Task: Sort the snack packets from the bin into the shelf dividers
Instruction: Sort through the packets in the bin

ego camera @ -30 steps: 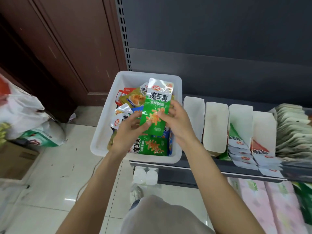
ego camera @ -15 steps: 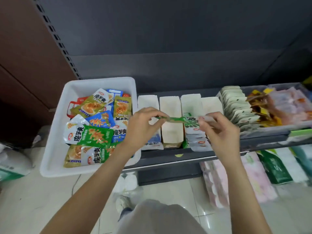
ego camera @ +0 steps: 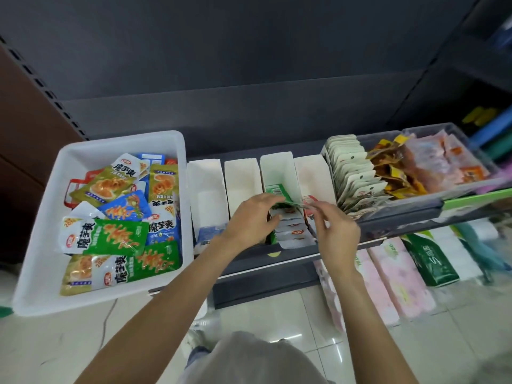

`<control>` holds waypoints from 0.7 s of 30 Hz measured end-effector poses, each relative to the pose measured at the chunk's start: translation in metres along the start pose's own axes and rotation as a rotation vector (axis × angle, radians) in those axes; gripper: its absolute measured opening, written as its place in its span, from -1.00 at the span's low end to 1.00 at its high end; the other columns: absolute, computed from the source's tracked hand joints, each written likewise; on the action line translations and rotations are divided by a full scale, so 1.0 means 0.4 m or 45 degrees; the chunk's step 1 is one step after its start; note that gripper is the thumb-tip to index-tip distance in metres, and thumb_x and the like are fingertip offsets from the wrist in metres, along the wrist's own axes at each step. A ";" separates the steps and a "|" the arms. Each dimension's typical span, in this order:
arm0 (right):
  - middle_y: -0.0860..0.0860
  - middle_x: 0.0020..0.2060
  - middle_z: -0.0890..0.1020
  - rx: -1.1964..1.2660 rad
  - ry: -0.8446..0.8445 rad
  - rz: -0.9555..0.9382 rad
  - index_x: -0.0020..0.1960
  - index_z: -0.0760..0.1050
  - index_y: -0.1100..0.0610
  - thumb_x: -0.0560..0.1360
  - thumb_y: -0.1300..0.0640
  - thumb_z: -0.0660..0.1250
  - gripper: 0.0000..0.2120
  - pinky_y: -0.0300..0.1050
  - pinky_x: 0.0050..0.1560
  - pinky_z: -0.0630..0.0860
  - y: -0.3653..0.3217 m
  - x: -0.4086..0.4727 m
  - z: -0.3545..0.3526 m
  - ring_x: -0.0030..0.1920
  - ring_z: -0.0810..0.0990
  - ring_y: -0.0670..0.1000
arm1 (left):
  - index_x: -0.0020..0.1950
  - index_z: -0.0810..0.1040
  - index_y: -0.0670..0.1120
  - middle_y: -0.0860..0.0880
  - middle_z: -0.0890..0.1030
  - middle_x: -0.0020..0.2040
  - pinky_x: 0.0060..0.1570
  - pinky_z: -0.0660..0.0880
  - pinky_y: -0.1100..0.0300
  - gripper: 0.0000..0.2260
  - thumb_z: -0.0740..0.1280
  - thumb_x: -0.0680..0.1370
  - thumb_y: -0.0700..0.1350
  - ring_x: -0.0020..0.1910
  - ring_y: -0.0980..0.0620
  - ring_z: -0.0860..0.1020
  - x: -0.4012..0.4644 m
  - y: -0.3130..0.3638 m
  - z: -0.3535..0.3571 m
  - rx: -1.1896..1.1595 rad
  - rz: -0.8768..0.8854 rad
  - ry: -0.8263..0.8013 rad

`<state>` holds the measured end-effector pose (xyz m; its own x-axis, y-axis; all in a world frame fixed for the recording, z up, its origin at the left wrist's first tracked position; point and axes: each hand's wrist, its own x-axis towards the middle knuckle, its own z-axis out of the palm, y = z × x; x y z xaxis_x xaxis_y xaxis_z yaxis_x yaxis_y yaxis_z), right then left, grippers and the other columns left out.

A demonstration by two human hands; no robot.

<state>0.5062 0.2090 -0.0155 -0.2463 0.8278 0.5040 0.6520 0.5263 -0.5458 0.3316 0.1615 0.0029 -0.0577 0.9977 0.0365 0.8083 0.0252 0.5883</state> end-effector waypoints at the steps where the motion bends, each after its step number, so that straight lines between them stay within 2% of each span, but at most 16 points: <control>1: 0.01 -0.07 0.69 -0.062 -0.073 -0.079 0.03 0.63 0.11 0.47 0.27 0.39 -0.84 -0.11 -0.20 0.59 0.004 0.002 0.016 -0.14 0.67 0.06 | 0.36 0.45 -0.01 -0.01 0.50 0.32 0.27 0.33 0.20 -0.65 0.29 0.57 -0.11 0.27 0.02 0.45 -0.002 -0.002 -0.001 0.021 -0.003 0.008; 4: 0.07 -0.02 0.67 -0.298 -0.251 -0.338 0.03 0.64 0.15 0.45 0.28 0.32 -0.79 -0.01 0.03 0.54 0.017 0.008 0.063 0.03 0.59 0.15 | 0.27 0.53 0.03 0.03 0.56 0.23 0.14 0.39 0.18 -0.73 0.26 0.58 -0.04 0.19 0.03 0.48 -0.007 -0.007 -0.008 0.133 -0.014 0.024; 7: 0.11 0.12 0.61 -0.445 -0.395 -0.378 0.13 0.59 0.16 0.47 0.15 0.11 -0.64 0.04 0.10 0.35 0.012 0.002 0.073 0.15 0.43 0.17 | 0.25 0.53 0.07 0.06 0.58 0.20 0.08 0.39 0.17 -0.75 0.24 0.59 0.02 0.18 0.04 0.48 -0.015 -0.009 -0.026 0.263 0.002 0.014; 10: 0.07 0.17 0.57 -0.185 -0.442 -0.253 0.23 0.52 0.14 0.49 0.15 0.05 -0.59 0.03 0.11 0.40 -0.046 0.009 0.036 0.14 0.48 0.14 | 0.19 0.57 0.07 0.09 0.64 0.07 0.01 0.47 0.14 -0.78 0.25 0.57 0.01 0.06 0.05 0.55 -0.057 -0.007 -0.070 0.204 0.023 0.238; 13: 0.01 0.06 0.64 0.227 -0.460 -0.158 0.22 0.53 0.12 0.55 0.20 0.14 -0.70 -0.15 0.07 0.46 -0.156 0.025 0.005 0.04 0.56 0.01 | 0.02 0.61 0.01 0.11 0.64 -0.19 -0.19 0.50 0.24 -0.81 0.25 0.53 0.01 -0.19 0.11 0.58 -0.146 -0.042 -0.131 0.044 -0.007 0.610; 15: -0.04 -0.02 0.67 0.371 -0.546 -0.213 0.19 0.55 0.11 0.56 0.20 0.18 -0.74 -0.15 0.02 0.53 -0.243 0.031 0.015 -0.03 0.62 -0.04 | -0.03 0.61 -0.03 0.09 0.61 -0.26 -0.28 0.47 0.27 -0.81 0.25 0.52 0.01 -0.28 0.13 0.56 -0.220 -0.110 -0.169 0.038 -0.109 0.751; 18: -0.03 -0.03 0.68 0.402 -0.754 -0.374 0.16 0.56 0.09 0.57 0.18 0.24 -0.78 -0.06 -0.02 0.58 -0.370 0.031 0.082 -0.06 0.64 -0.03 | -0.01 0.62 -0.11 0.00 0.63 -0.20 -0.24 0.52 0.13 -0.87 0.38 0.47 -0.12 -0.23 0.00 0.58 -0.330 -0.246 -0.225 0.193 -0.333 0.860; 21: -0.02 0.04 0.66 0.363 -0.987 -0.492 0.18 0.55 0.08 0.56 0.12 0.27 -0.78 -0.05 -0.01 0.56 -0.491 0.024 0.191 0.01 0.61 -0.01 | 0.08 0.59 -0.15 -0.14 0.61 -0.02 -0.04 0.46 -0.02 -0.74 0.48 0.41 -0.21 -0.03 -0.20 0.54 -0.413 -0.365 -0.277 0.281 -0.616 0.882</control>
<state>0.3209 0.1283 0.0454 -0.8909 0.4282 0.1513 0.2472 0.7366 -0.6295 0.1584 -0.0142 0.0005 -0.7094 0.6131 0.3478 0.6936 0.5194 0.4991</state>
